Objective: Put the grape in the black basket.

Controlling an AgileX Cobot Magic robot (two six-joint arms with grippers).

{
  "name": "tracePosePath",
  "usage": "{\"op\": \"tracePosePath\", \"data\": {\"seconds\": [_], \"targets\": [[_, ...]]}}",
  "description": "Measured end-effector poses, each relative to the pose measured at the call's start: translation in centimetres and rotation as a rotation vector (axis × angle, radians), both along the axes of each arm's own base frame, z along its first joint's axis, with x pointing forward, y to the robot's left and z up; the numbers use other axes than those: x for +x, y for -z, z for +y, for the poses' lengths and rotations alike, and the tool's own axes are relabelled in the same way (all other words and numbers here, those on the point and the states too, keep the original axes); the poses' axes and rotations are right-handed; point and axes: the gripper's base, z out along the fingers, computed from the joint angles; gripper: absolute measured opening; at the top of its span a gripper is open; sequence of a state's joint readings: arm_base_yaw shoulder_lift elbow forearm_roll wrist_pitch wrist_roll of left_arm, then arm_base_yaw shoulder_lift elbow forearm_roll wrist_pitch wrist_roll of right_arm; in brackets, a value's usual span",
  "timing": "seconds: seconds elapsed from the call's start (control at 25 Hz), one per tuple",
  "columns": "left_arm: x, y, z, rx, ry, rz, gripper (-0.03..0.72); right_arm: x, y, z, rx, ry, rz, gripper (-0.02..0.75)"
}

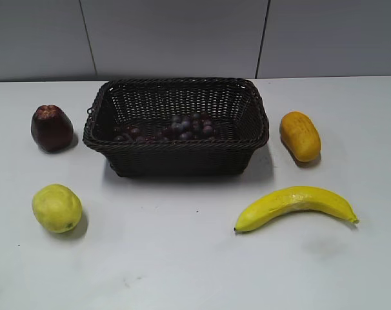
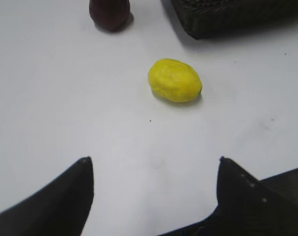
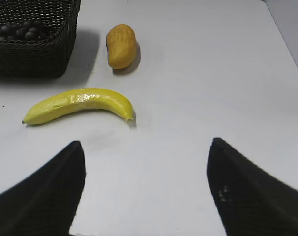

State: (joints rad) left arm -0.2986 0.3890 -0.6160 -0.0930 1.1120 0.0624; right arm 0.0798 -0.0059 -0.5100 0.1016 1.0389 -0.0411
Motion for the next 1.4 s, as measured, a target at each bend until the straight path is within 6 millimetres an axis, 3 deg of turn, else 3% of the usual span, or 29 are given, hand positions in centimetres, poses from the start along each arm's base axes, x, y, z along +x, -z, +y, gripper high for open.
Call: {"op": "tracePosePath", "data": {"seconds": [0.2, 0.4, 1.04, 1.4], "targets": [[-1.5, 1.7, 0.7, 0.027, -0.008, -0.013, 0.575, 0.0, 0.0, 0.0, 0.000, 0.000, 0.000, 0.585], [-1.2, 3.4, 0.6, 0.028, -0.011, -0.008, 0.575, 0.0, 0.0, 0.0, 0.000, 0.000, 0.000, 0.585], [-1.1, 3.4, 0.7, 0.034, -0.016, -0.021, 0.552, 0.0, 0.0, 0.0, 0.000, 0.000, 0.000, 0.585], [-2.2, 3.1, 1.4, 0.015, -0.183, -0.111, 0.490, 0.0, 0.0, 0.0, 0.000, 0.000, 0.000, 0.585]]}}
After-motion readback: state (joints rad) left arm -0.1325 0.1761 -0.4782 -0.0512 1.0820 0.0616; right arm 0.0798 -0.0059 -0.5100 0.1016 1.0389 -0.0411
